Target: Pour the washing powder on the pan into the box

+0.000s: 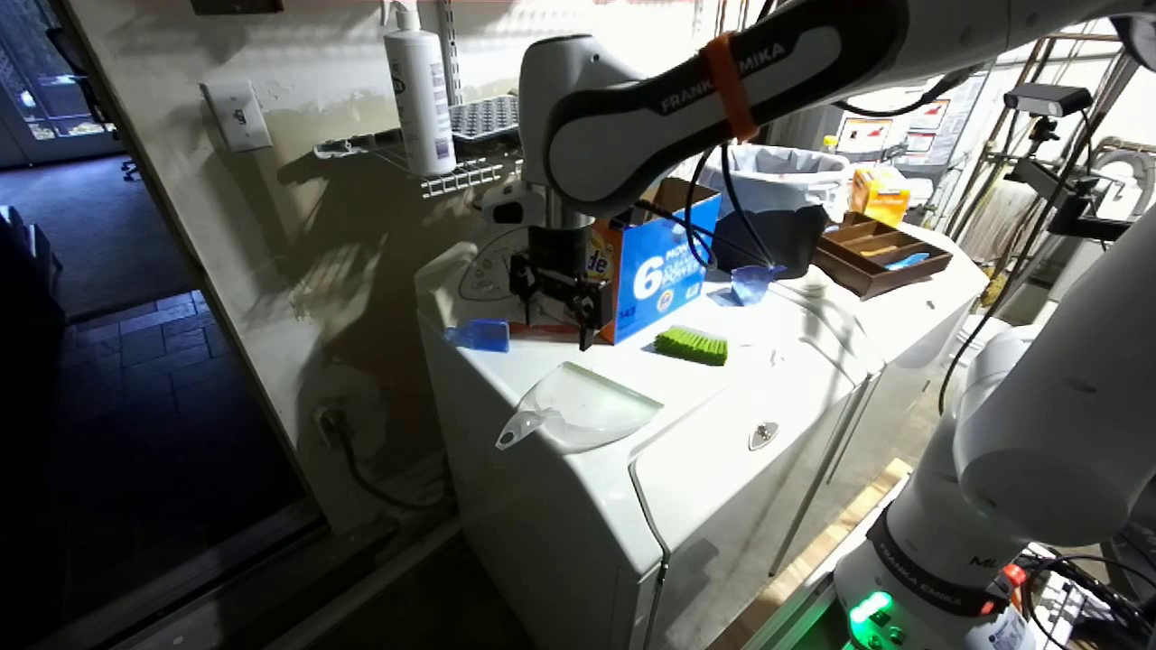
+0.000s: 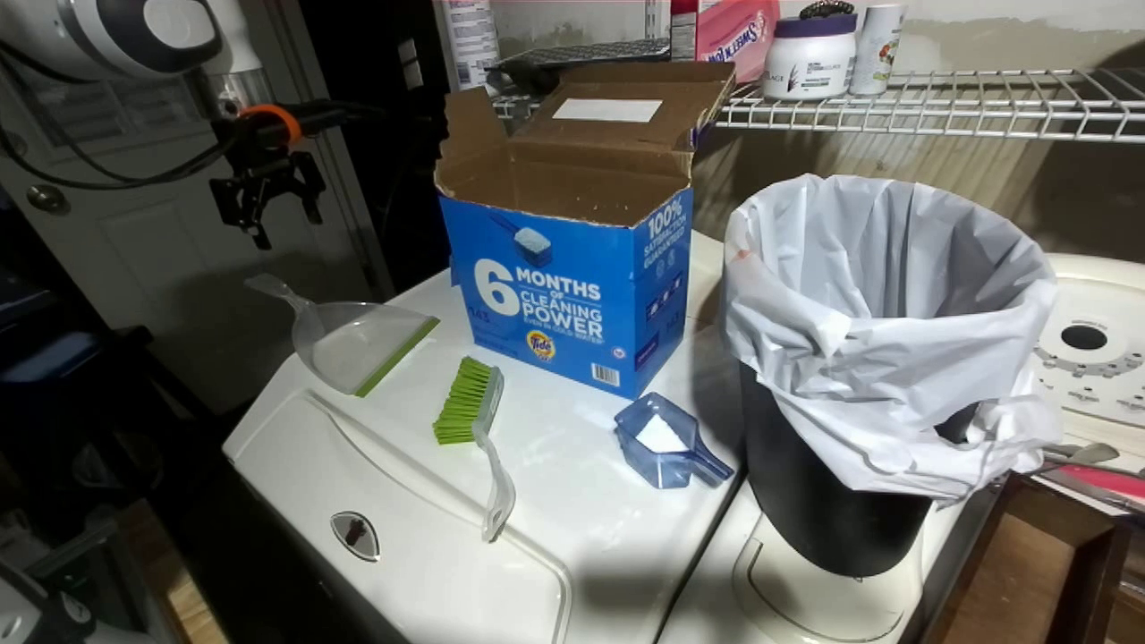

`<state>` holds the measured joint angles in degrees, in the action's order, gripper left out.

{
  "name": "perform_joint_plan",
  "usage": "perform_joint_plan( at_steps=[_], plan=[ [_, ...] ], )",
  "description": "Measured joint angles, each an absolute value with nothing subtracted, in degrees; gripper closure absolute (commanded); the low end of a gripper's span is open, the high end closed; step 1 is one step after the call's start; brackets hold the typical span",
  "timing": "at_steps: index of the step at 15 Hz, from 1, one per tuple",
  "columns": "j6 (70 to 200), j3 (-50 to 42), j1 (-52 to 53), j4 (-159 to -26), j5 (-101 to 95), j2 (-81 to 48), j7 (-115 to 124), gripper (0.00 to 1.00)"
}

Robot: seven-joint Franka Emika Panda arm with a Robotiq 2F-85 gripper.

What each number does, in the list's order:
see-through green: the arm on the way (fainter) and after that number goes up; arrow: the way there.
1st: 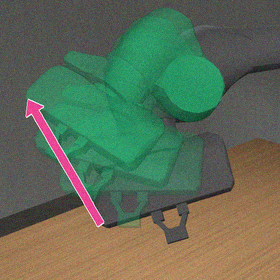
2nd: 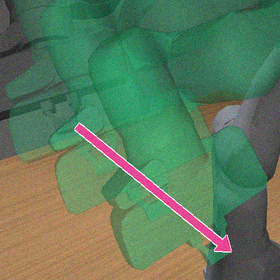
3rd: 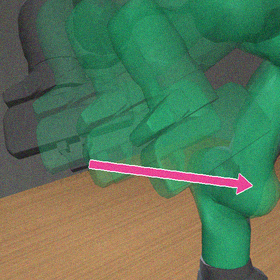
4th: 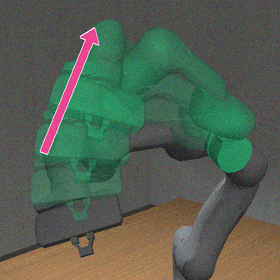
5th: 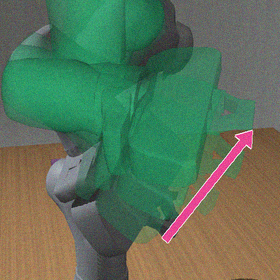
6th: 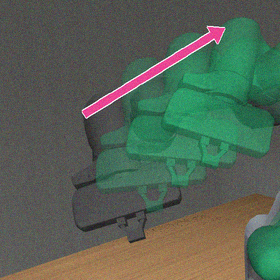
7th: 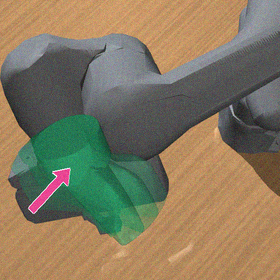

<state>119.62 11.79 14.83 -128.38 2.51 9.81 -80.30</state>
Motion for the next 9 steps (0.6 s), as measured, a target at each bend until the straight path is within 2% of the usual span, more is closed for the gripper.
perform_joint_plan(
  at_steps=[9],
  plan=[
    [111.8, 10.1, 14.8, -128.2, 2.2, 18.7, -77.7, 0.00]
  ],
)
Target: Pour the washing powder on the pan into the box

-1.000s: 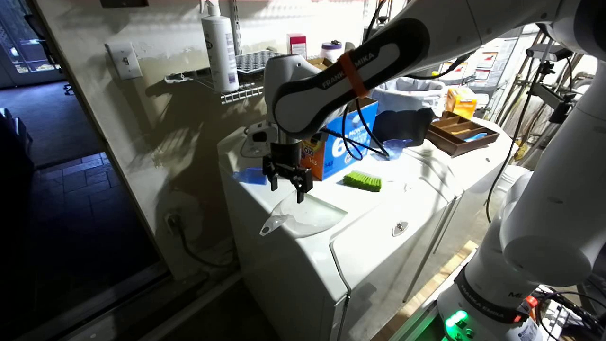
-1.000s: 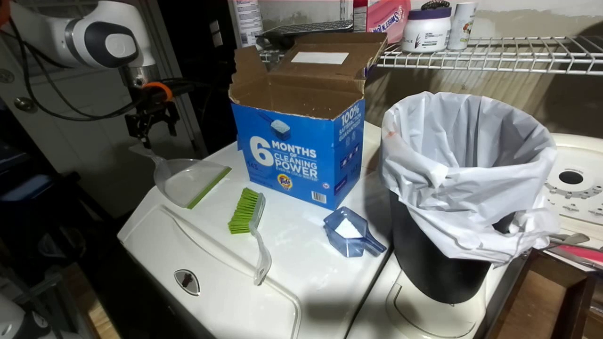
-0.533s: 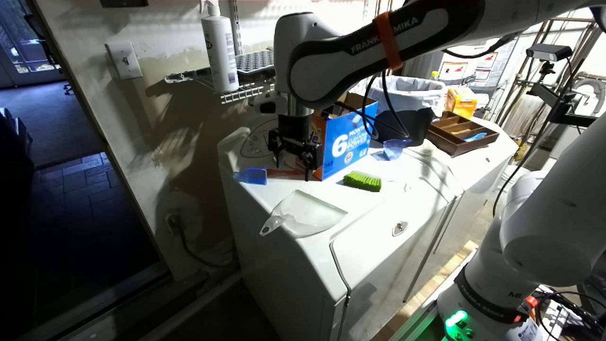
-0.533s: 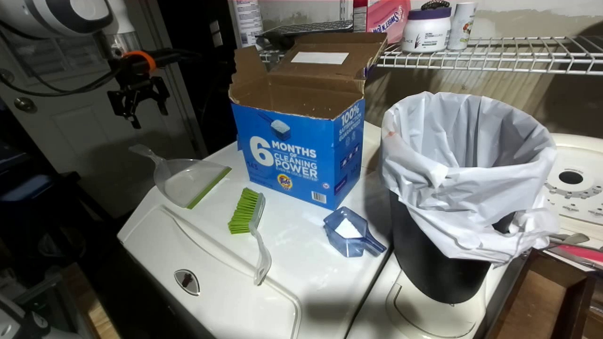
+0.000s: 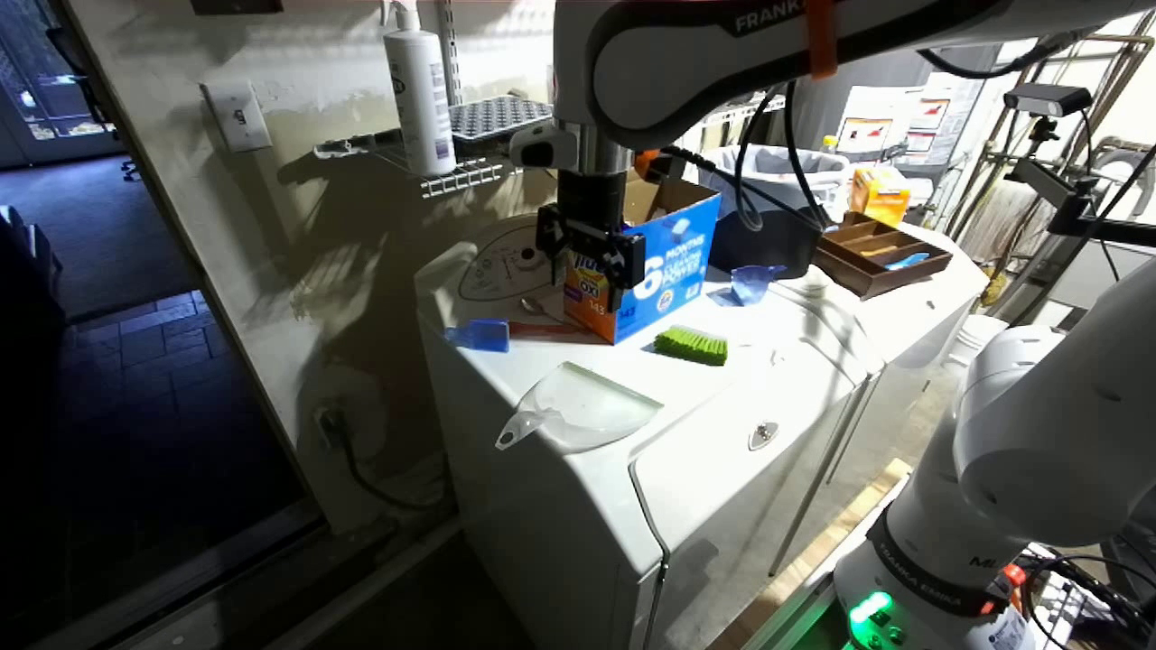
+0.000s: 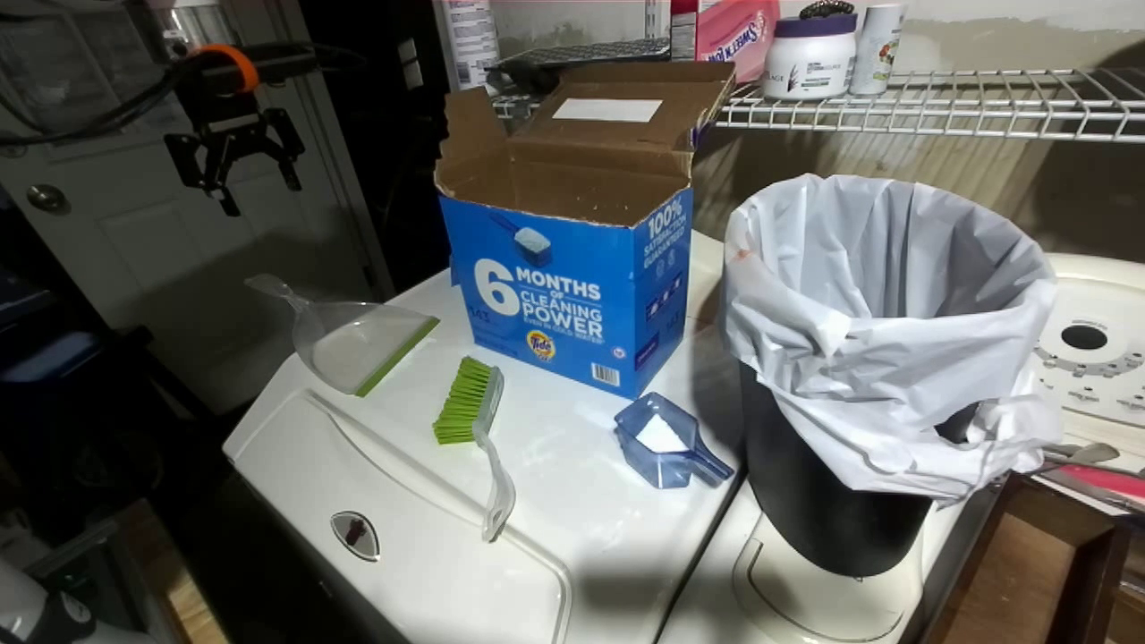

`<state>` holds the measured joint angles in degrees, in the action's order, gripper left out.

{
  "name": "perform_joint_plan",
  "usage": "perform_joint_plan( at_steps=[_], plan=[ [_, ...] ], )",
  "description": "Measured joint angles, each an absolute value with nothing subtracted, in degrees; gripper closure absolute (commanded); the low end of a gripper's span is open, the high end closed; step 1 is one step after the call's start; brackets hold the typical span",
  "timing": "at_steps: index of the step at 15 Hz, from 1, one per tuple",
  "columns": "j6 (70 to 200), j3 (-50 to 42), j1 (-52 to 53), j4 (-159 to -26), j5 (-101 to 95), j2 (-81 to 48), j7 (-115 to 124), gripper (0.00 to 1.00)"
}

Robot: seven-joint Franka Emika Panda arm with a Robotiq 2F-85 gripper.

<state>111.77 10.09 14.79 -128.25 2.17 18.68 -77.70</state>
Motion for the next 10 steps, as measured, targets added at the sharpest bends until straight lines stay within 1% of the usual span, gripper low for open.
perform_joint_plan(
  at_steps=[10],
  plan=[
    [109.5, 9.8, 14.9, -127.9, 1.6, 20.5, -76.0, 0.00]
  ],
)
